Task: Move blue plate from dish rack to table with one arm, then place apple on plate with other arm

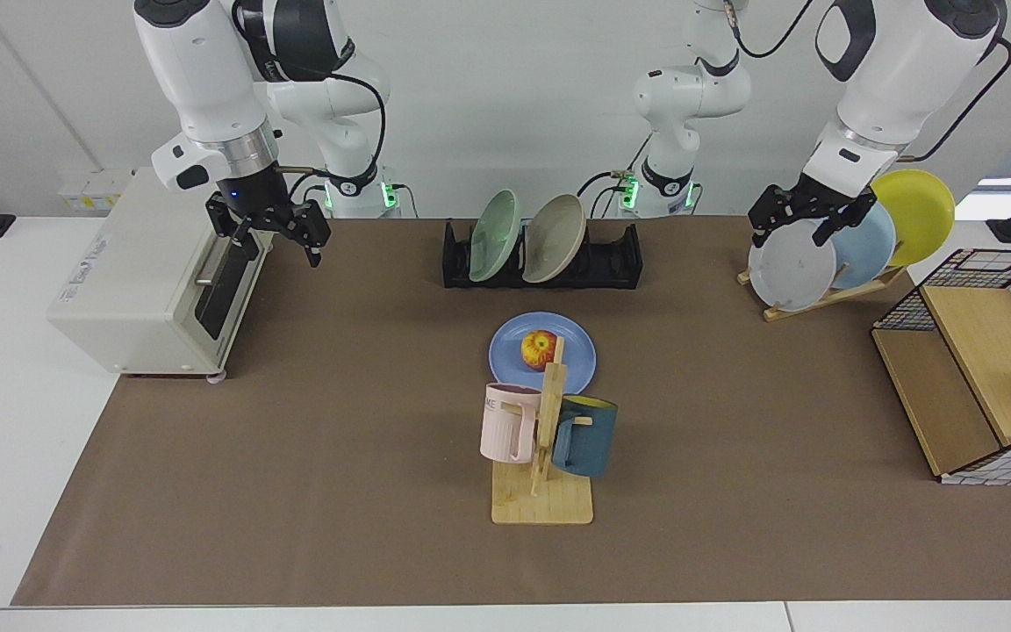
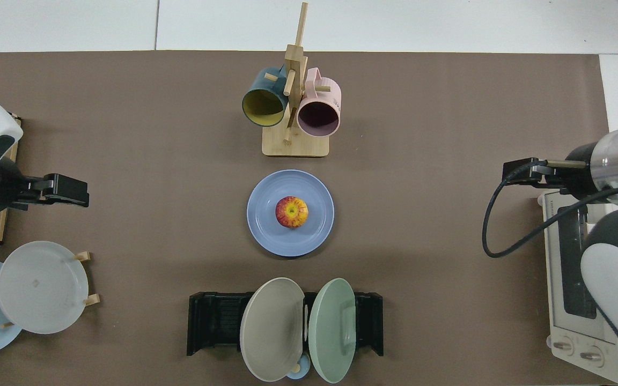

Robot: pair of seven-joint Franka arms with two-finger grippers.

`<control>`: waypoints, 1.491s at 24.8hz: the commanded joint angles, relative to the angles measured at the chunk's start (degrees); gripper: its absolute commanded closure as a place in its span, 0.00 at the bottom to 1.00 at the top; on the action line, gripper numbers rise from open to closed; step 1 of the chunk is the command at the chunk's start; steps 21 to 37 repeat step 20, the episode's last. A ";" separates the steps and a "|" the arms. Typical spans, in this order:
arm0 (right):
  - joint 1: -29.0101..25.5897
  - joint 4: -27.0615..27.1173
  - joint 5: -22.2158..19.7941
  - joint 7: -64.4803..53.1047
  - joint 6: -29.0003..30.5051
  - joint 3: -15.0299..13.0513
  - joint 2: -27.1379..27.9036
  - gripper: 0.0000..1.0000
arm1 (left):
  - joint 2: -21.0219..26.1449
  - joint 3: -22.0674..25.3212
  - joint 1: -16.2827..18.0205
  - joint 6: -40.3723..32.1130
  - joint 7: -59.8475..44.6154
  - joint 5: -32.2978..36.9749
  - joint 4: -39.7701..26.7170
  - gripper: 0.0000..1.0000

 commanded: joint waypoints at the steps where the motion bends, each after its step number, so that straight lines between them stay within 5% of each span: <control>1: -1.44 2.25 -0.96 -1.34 -2.78 0.36 0.98 0.00 | -0.78 0.15 -0.46 1.41 -0.38 0.93 -1.29 0.00; 12: -2.49 3.74 -0.70 -9.60 -8.67 0.53 0.89 0.00 | -0.78 0.06 -0.46 1.50 -0.11 0.93 -1.29 0.00; 37: -2.49 3.57 -0.26 -10.93 -9.12 0.53 0.71 0.00 | -0.69 0.15 -0.46 1.50 -0.11 1.01 -1.29 0.00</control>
